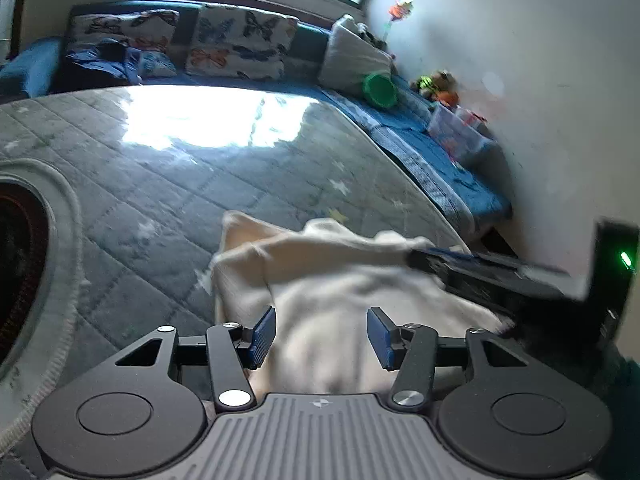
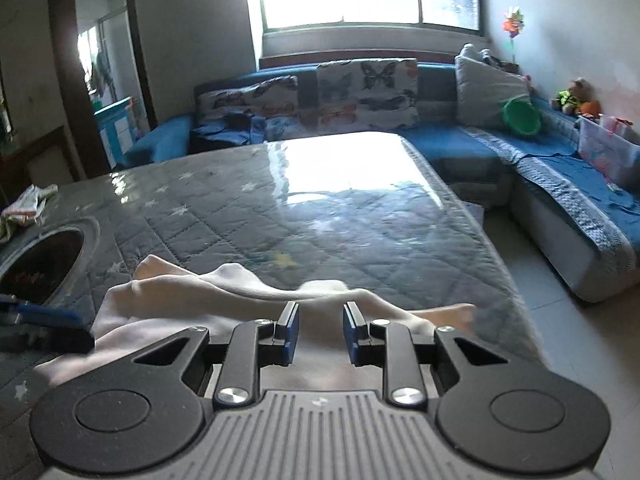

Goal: Fold clothes

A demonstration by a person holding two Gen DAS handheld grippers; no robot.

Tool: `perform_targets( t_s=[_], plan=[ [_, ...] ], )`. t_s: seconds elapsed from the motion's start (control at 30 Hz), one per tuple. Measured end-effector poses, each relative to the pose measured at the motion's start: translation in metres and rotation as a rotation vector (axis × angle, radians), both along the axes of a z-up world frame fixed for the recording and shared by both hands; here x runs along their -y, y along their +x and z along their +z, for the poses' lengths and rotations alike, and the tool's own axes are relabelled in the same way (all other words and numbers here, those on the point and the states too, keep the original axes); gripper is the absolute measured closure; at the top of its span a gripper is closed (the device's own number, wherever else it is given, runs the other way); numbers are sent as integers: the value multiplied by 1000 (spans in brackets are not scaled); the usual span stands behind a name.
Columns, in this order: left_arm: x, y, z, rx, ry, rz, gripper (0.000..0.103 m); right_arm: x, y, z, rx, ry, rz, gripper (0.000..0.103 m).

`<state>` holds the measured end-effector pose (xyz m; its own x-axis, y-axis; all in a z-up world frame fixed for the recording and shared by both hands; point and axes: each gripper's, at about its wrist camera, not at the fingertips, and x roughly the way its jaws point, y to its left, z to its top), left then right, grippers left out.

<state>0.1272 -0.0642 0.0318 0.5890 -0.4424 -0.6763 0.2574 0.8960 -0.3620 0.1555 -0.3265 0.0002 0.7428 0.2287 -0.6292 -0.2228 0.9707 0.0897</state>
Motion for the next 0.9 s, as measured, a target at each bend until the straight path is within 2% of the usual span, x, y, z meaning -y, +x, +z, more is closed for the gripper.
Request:
perform_targets(
  t_s=[0.1,0.3,0.37,0.57,0.67,0.9],
  plan=[
    [4,-1,-7,-7,20,-17,50,-9,7,-5,-6,-10,13,71],
    [3,1,-18,-22,45,-14,49,-11,11,-14,-12,-21,12,67],
    [1,-2,-15,-16,37,-13,49,-12,5,-9,2,-33,19,53],
    [-7,-8,-17,-12,65,12,46,-16,-27,1,33,-65,62,33],
    [-10,-12,-19,-9,71,18,44,-15,-50,0,39,-64,72,29],
    [-5,-23,-20,45,143,7,38,-7,-89,-9,40,-27,36,22]
  ],
)
